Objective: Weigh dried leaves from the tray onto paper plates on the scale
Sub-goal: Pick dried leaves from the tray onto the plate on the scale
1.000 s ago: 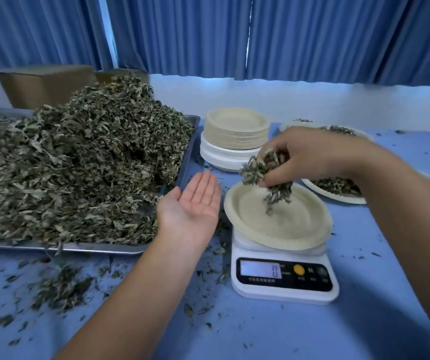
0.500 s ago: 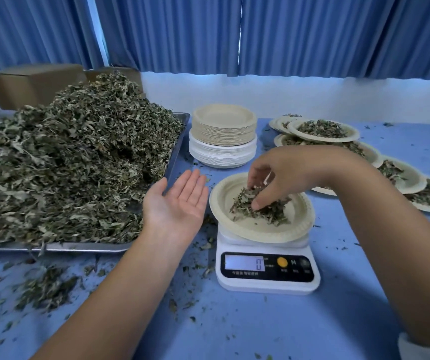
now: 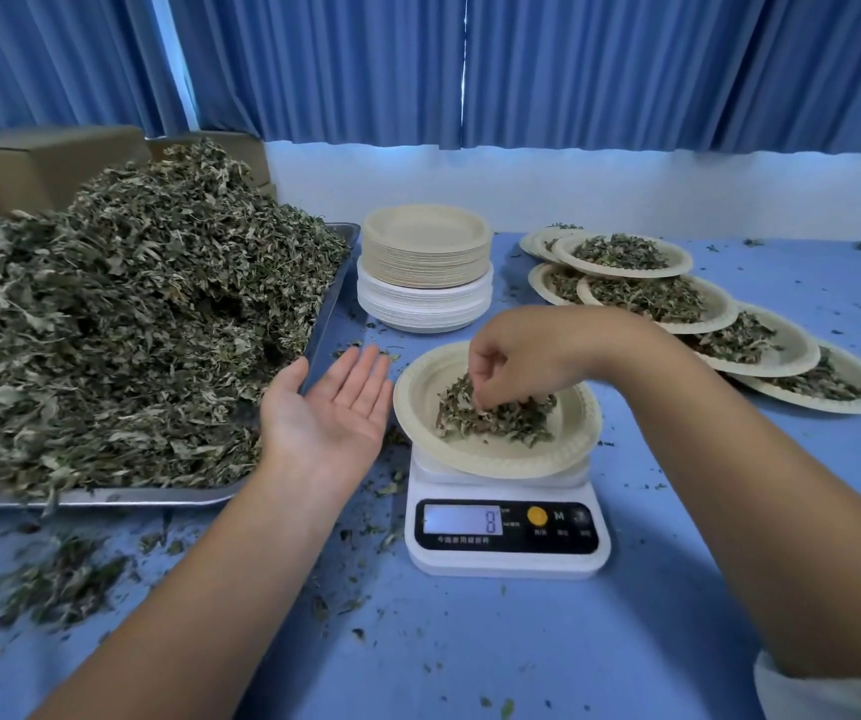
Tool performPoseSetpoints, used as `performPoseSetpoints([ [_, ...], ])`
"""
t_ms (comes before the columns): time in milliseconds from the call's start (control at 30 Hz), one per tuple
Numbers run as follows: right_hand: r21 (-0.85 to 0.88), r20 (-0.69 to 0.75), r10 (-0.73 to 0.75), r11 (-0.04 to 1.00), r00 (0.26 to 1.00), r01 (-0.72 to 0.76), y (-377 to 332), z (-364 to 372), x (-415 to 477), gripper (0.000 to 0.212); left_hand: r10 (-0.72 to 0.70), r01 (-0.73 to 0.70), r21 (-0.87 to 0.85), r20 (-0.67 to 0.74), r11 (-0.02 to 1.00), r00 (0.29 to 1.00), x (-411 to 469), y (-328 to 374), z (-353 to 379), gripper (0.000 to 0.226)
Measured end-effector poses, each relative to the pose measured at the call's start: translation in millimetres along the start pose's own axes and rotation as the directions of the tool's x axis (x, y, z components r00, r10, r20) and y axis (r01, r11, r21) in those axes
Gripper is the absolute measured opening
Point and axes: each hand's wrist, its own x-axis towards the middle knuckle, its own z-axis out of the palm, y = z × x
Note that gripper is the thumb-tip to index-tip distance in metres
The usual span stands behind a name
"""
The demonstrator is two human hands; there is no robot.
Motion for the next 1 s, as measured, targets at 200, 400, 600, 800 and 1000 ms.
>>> performPoseSetpoints([
  [200, 0.043, -0.160, -0.009, 0.999, 0.987, 0.016, 3.2, -6.6, -3.0, 0.029, 0.007, -0.007, 0.024, -0.016, 1.000, 1.000, 0.1, -0.2, -0.8, 0.051],
  [400, 0.146, -0.263, -0.006, 0.988, 0.965, 0.046, 3.3, -5.4, -1.8, 0.024, 0.027, -0.027, 0.007, -0.037, 1.000, 0.999, -1.6, -3.6, -0.1, 0.056],
  [600, 0.219, -0.308, 0.006, 0.973, 0.951, 0.065, 2.1, -4.1, -1.5, 0.029, 0.027, -0.028, -0.019, -0.045, 0.999, 0.999, -2.6, -4.0, 0.6, 0.059],
  [800, 0.301, -0.493, 0.031, 0.944, 0.870, 0.137, -4.3, 2.1, 4.7, 0.016, 0.021, -0.025, -0.067, -0.055, 0.997, 0.998, -2.8, -3.9, 1.1, 0.068],
  [1000, 0.190, -0.546, -0.102, 0.952, 0.832, 0.241, -46.8, 6.3, 35.0, 0.009, -0.003, -0.003, -0.095, -0.061, 0.996, 0.998, -3.3, -3.4, 3.7, 0.068],
])
